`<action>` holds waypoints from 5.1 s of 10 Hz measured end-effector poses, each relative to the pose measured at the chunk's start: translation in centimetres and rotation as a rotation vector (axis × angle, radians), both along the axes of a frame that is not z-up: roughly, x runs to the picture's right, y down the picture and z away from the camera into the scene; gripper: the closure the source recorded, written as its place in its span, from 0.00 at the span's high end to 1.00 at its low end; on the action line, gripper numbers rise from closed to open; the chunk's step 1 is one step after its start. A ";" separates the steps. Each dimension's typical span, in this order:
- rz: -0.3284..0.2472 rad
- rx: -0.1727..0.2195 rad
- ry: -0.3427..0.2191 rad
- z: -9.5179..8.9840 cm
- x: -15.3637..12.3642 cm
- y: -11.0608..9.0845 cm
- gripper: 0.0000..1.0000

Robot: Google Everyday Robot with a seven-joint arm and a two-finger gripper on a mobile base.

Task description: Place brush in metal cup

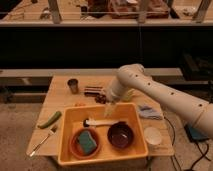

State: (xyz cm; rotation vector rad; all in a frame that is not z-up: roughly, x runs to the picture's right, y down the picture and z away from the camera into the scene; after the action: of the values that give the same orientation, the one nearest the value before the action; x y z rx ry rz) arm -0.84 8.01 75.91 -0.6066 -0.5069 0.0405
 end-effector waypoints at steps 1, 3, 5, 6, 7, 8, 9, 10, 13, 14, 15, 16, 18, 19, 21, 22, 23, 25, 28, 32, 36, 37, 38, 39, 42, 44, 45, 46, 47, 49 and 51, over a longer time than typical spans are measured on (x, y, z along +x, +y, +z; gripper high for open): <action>0.004 0.003 -0.001 -0.3 0.1 0.4 0.61; 0.024 0.027 -0.005 -0.9 1.2 1.1 0.58; 0.031 0.043 -0.024 -1.3 1.6 1.9 0.58; 0.026 0.040 -0.026 -1.0 1.6 2.3 0.58; 0.015 0.030 -0.026 -0.2 1.7 3.2 0.58; 0.002 0.020 -0.022 0.8 1.7 4.1 0.58; -0.016 0.012 -0.017 1.8 1.6 5.1 0.58; -0.043 0.000 -0.011 3.1 1.4 6.3 0.58; -0.092 -0.016 0.007 4.8 1.4 7.9 0.58; -0.114 -0.014 0.011 5.2 1.3 8.2 0.58; -0.132 -0.010 0.013 5.6 1.0 8.4 0.58; -0.145 -0.005 0.015 6.0 0.8 8.5 0.58; -0.172 -0.006 0.018 7.0 0.3 8.8 0.58; -0.183 -0.012 0.015 7.4 0.0 9.1 0.58; -0.207 -0.029 0.015 8.1 -0.3 9.9 0.58; -0.214 -0.036 0.017 8.3 -0.3 10.1 0.58; -0.218 -0.040 0.018 8.3 -0.2 10.3 0.58; -0.222 -0.049 0.018 8.4 -0.3 10.6 0.50; -0.214 -0.058 0.019 8.4 -0.4 10.7 0.32; -0.170 -0.071 0.012 8.4 -0.7 10.4 0.22; -0.115 -0.008 -0.004 5.9 -1.1 6.7 0.10; -0.108 0.020 -0.006 4.4 -1.5 4.9 0.10; -0.110 0.041 -0.010 3.4 -1.9 3.7 0.10; -0.109 0.066 -0.017 2.2 -2.5 2.1 0.10; -0.114 0.143 -0.041 0.2 -4.0 -2.4 0.10; -0.116 0.163 -0.060 0.6 -5.3 -5.7 0.10; -0.109 0.168 -0.061 1.3 -5.4 -6.6 0.10; -0.101 0.176 -0.062 2.3 -5.9 -7.8 0.10; -0.092 0.186 -0.057 3.7 -6.4 -9.0 0.10; -0.073 0.197 -0.028 6.6 -6.7 -10.6 0.10; -0.030 0.213 0.019 10.5 -8.1 -12.0 0.10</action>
State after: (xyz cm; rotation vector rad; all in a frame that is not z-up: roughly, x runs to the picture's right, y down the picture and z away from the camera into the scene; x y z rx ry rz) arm -8.94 -3.96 86.45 -0.4049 -0.4766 -0.0358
